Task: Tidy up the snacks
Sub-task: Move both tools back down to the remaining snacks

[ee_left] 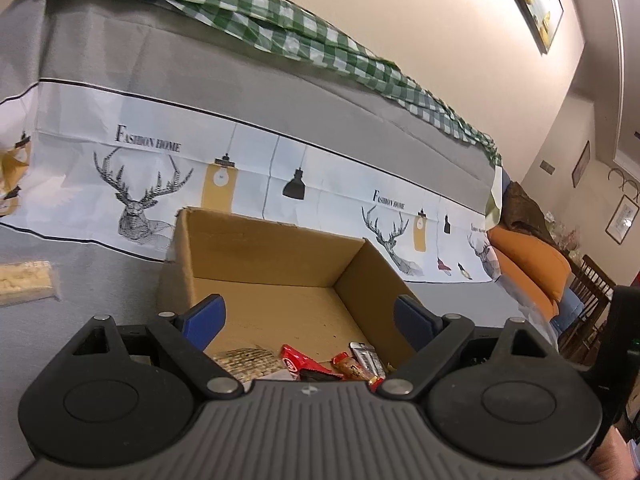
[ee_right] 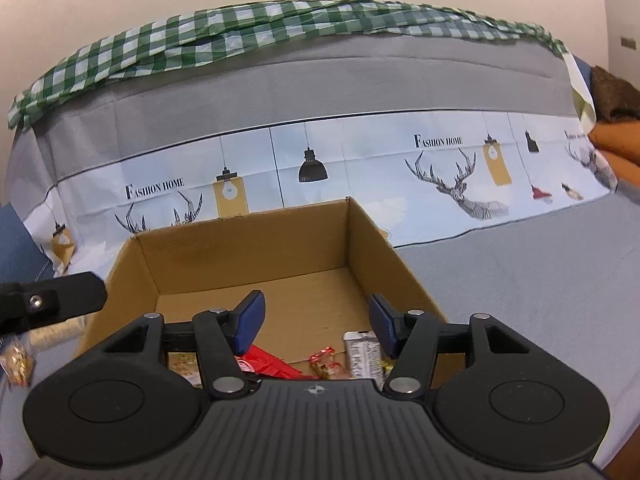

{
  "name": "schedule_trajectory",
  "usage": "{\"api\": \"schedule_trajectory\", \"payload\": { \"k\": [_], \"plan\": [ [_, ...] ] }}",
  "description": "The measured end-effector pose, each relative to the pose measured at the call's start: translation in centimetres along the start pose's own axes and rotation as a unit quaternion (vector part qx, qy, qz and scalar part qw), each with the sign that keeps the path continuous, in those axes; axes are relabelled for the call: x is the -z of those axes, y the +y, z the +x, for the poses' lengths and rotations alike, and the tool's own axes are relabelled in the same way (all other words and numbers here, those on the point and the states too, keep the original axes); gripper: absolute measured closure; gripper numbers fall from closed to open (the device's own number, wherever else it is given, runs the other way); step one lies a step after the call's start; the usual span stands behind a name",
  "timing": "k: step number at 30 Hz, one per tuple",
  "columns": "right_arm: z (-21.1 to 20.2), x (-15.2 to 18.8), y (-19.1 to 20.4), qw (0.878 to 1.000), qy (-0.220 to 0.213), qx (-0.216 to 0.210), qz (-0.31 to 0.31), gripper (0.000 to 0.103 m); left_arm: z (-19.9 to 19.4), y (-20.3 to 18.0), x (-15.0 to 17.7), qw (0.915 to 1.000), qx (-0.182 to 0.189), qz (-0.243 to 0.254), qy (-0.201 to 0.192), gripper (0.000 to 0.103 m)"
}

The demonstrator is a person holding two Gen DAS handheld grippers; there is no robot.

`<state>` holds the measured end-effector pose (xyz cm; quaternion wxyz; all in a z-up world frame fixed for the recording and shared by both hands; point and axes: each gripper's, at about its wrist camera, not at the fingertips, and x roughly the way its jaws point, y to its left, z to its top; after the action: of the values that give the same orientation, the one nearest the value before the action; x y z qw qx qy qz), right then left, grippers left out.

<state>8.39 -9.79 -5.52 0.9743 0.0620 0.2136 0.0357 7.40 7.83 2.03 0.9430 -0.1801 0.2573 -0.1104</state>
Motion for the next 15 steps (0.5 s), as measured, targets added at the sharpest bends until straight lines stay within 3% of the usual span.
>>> {"api": "schedule_trajectory", "payload": {
  "k": [2,5,6,9,12,15],
  "plan": [
    [0.0,0.2,0.4,1.0,0.006,-0.008,0.02,0.045,-0.8,0.4,0.0,1.0,0.002,-0.006,-0.004,0.024],
    [-0.1,0.6,1.3,0.999,0.015,-0.023,0.041,0.061,-2.3,1.3,0.0,0.9997,-0.011,-0.011,-0.016,0.059],
    [-0.2,0.8,1.8,0.998,0.015,-0.031,0.046,0.069,-2.8,1.7,0.1,0.9996,-0.015,-0.015,-0.017,0.076],
    [-0.8,0.9,3.2,0.997,0.004,-0.054,0.048,0.083,-4.6,3.6,0.0,0.9982,-0.049,-0.026,-0.021,0.08],
    [-1.4,0.9,4.5,0.995,-0.003,-0.08,0.055,0.084,-6.7,6.7,0.0,0.9938,-0.075,-0.077,-0.026,0.079],
    [-1.8,1.0,6.0,0.991,0.001,-0.118,0.06,0.082,-8.3,10.7,0.4,0.9812,-0.11,-0.157,-0.026,0.078]
  ]
}}
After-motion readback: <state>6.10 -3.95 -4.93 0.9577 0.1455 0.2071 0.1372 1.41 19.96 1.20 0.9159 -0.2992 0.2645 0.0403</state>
